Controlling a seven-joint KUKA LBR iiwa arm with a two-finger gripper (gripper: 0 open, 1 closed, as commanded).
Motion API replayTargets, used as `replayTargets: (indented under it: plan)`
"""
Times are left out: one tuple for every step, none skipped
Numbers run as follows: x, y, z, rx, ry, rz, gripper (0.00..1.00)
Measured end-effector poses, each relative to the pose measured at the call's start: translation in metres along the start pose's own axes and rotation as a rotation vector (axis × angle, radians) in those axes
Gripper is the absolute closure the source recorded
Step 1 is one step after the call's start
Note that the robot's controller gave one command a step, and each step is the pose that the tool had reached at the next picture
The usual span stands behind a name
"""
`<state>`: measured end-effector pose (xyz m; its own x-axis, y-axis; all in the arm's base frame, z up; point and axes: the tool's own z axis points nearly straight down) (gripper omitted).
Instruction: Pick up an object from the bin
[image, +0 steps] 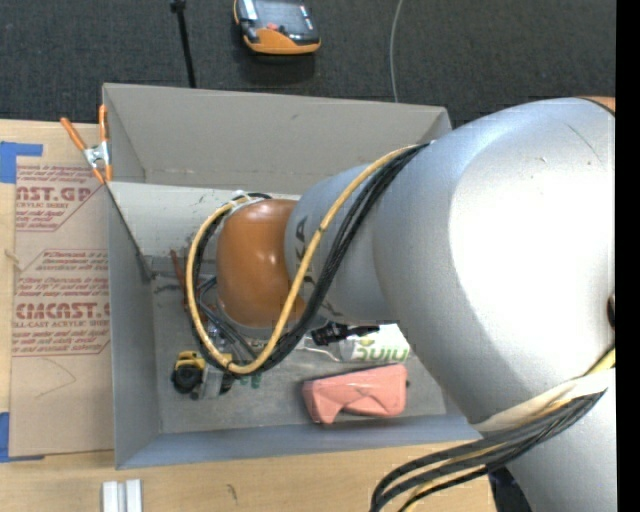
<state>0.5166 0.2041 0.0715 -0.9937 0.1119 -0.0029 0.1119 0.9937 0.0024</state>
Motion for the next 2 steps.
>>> replayTargets:
  plan:
    - [0.001, 0.0, -0.004, 0.001, 0.002, 0.0, 1.0]
    - [0.002, -0.001, -0.017, 0.004, 0.008, -0.001, 1.0]
